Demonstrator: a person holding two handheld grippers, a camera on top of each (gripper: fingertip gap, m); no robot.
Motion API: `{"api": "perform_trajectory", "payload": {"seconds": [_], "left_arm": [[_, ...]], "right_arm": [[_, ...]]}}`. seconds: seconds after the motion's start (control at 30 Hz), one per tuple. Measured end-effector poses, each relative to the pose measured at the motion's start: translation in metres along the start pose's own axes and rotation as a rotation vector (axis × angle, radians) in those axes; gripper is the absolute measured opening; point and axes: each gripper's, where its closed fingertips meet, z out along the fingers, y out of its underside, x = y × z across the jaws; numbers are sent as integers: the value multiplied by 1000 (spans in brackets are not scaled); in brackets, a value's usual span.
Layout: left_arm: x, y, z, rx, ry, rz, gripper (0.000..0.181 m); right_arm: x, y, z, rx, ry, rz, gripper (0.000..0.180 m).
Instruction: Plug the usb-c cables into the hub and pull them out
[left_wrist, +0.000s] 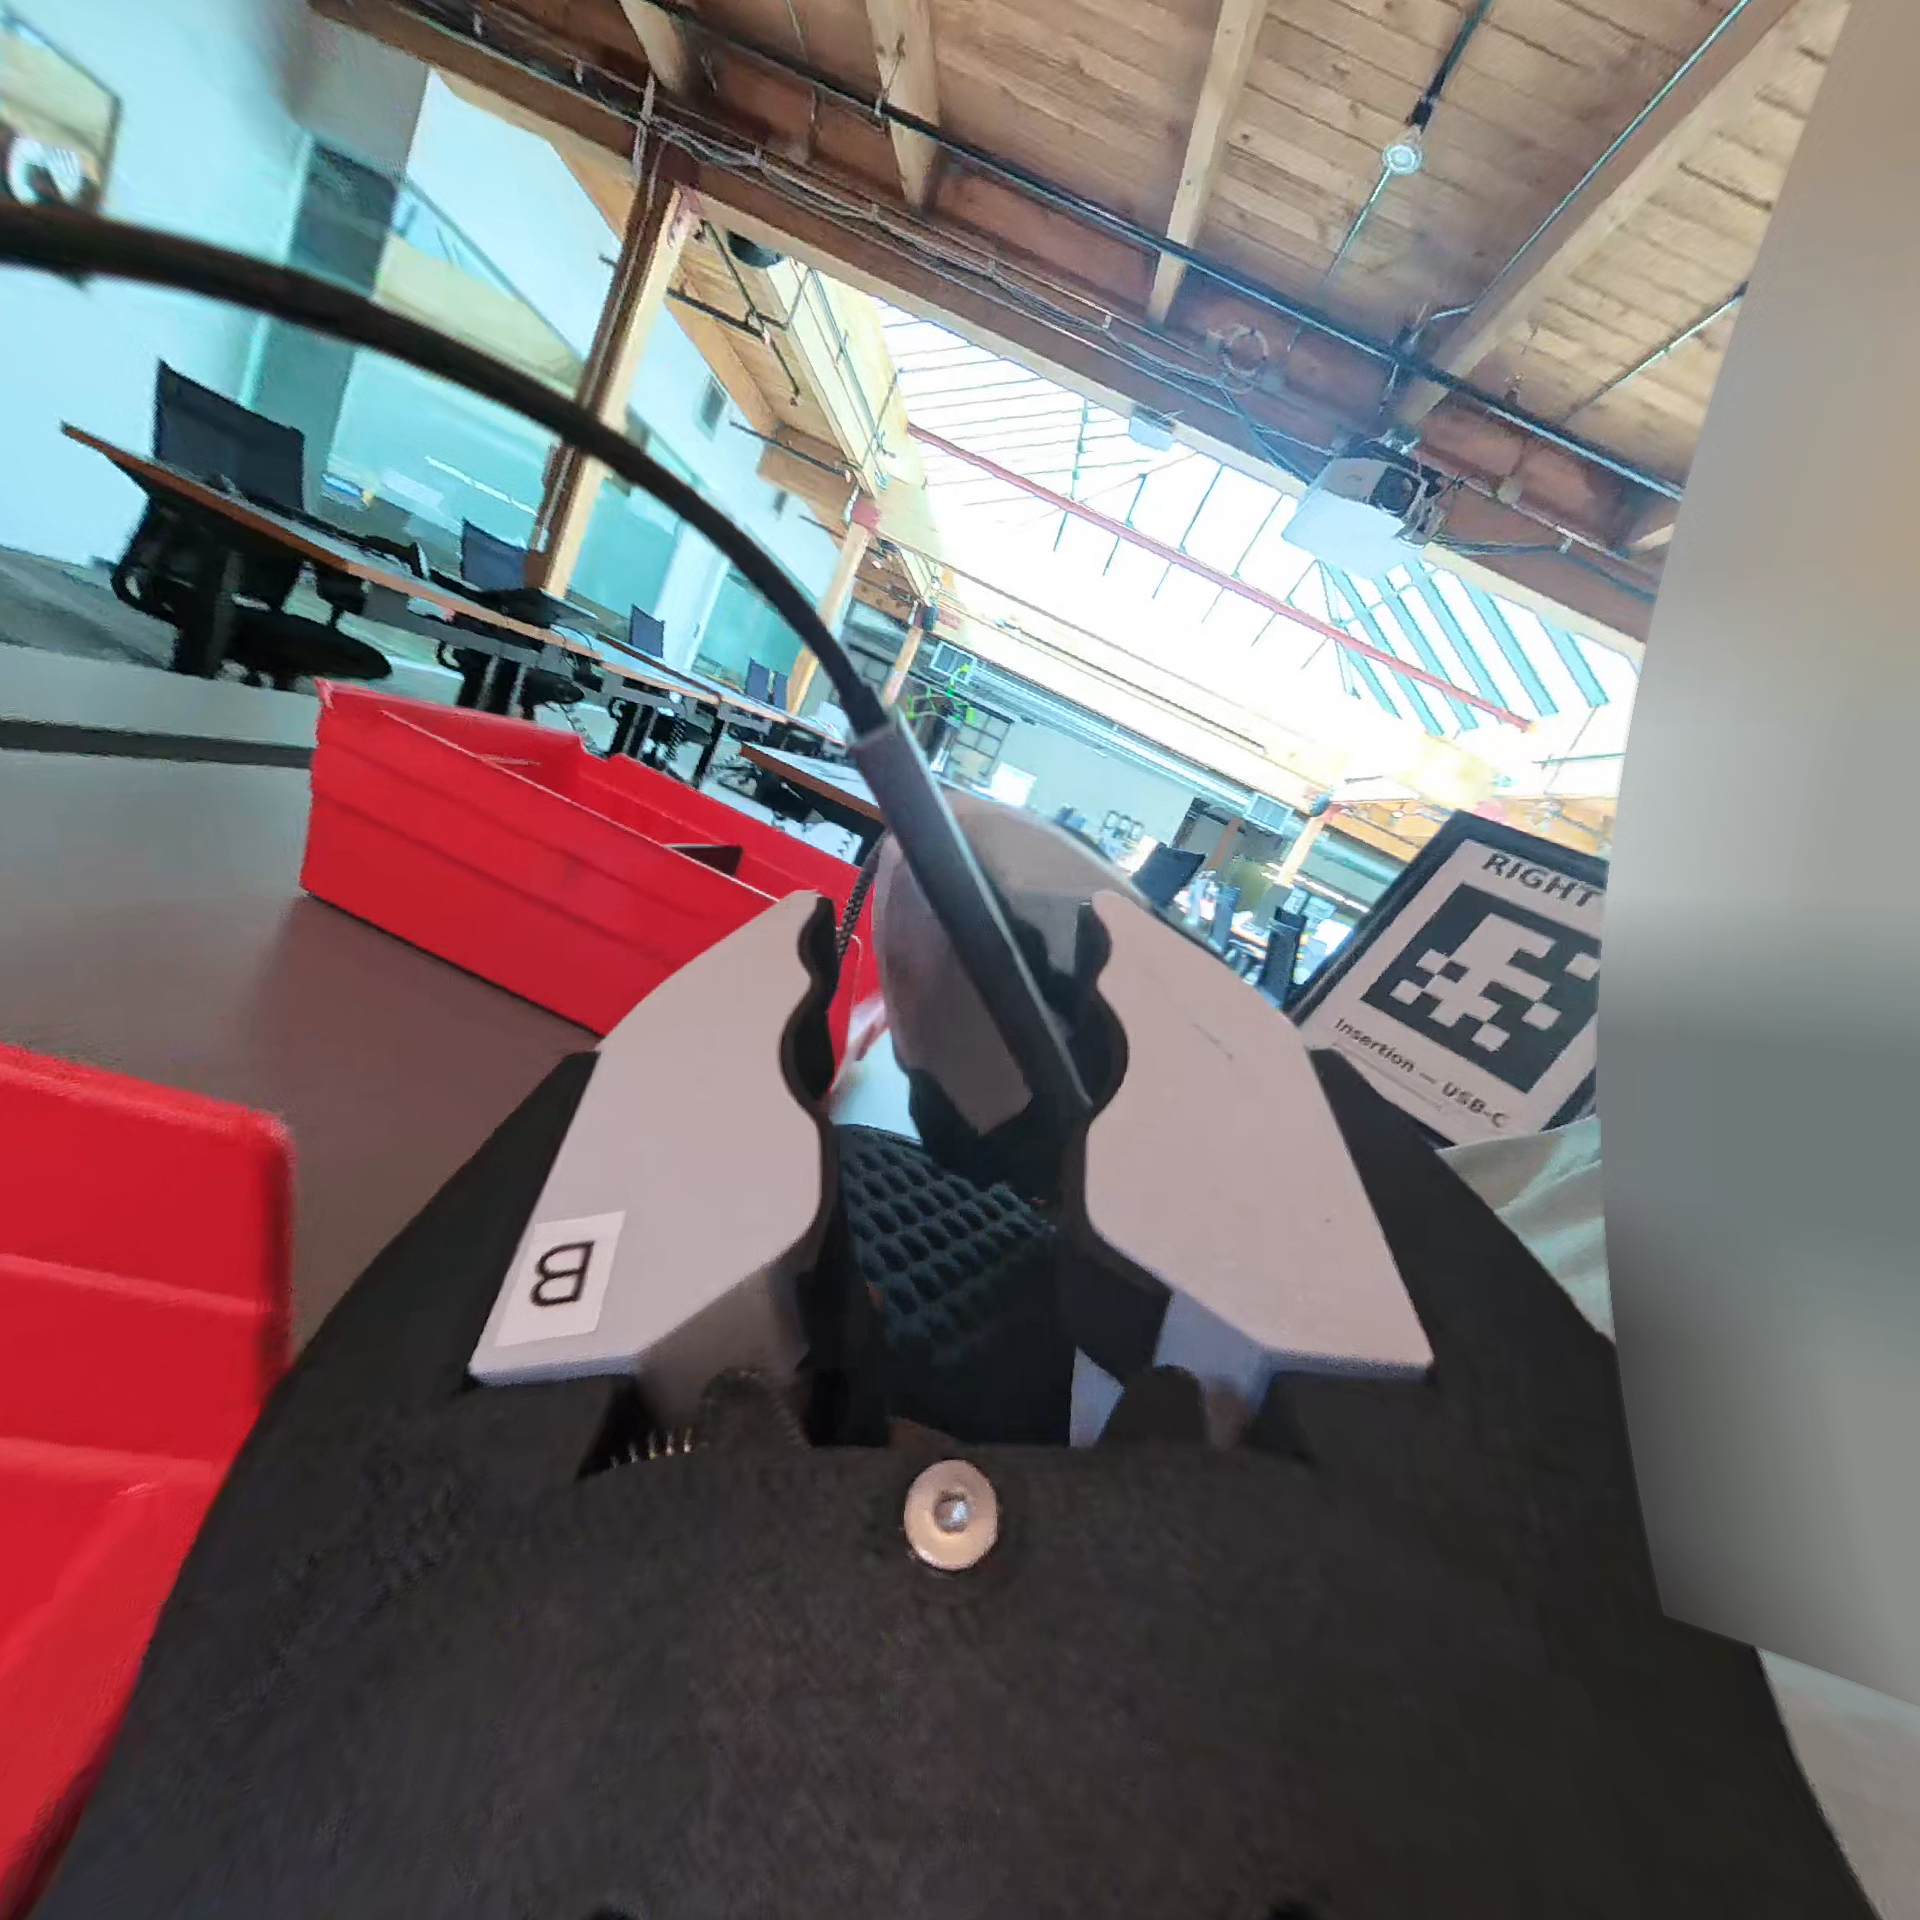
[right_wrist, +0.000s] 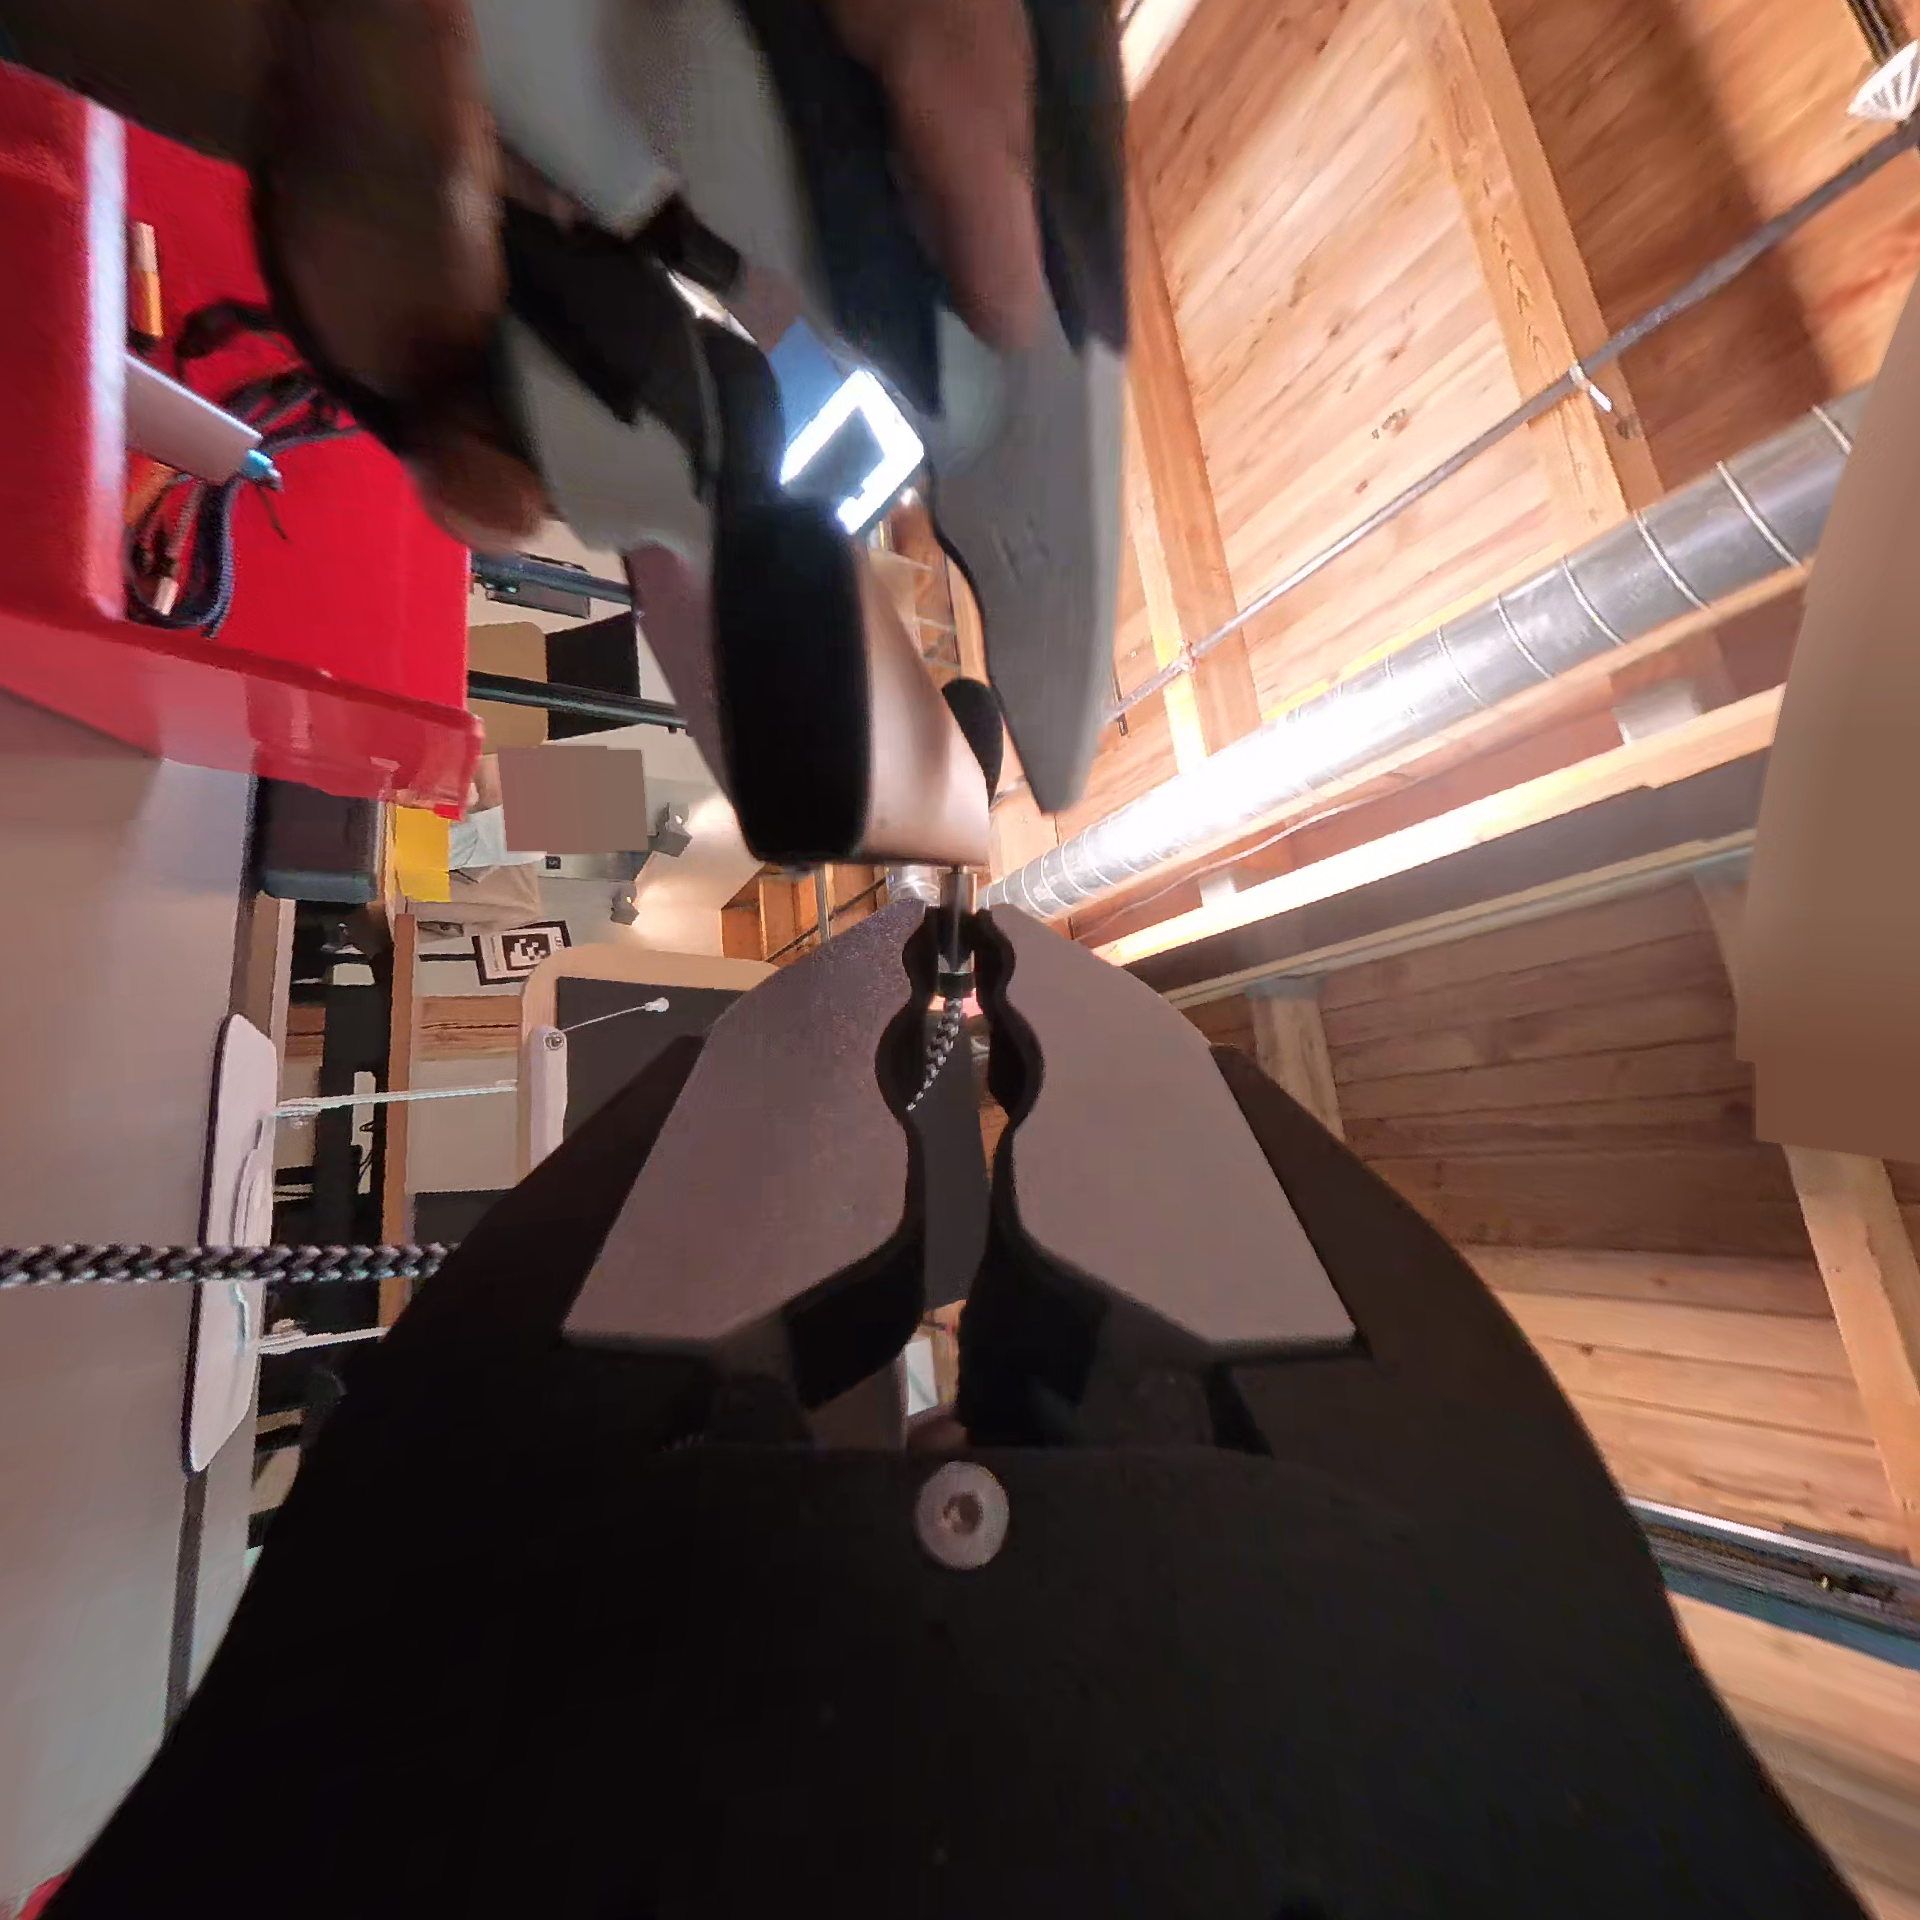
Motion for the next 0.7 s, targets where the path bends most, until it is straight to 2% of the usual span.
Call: {"api": "perform_trajectory", "payload": {"seconds": [0.07, 0.17, 0.33, 0.5, 0.7], "left_arm": [[-1, 3, 4, -15, -11, -39, 24], [-5, 11, 5, -40, -35, -52, 12], [-6, 25, 11, -69, -3, -189, 13], [-12, 20, 15, 17, 14, -278, 10], [-22, 11, 13, 121, -107, -257, 10]], "right_arm": [[-3, -4, -3, 8, -7, -25, 6], [-7, -2, -7, 3, -19, -62, 7], [-16, 6, -7, -63, -26, -79, 8], [-22, 10, -5, -88, -49, -89, 6], [-29, 14, 2, -60, -25, -23, 7]]}}
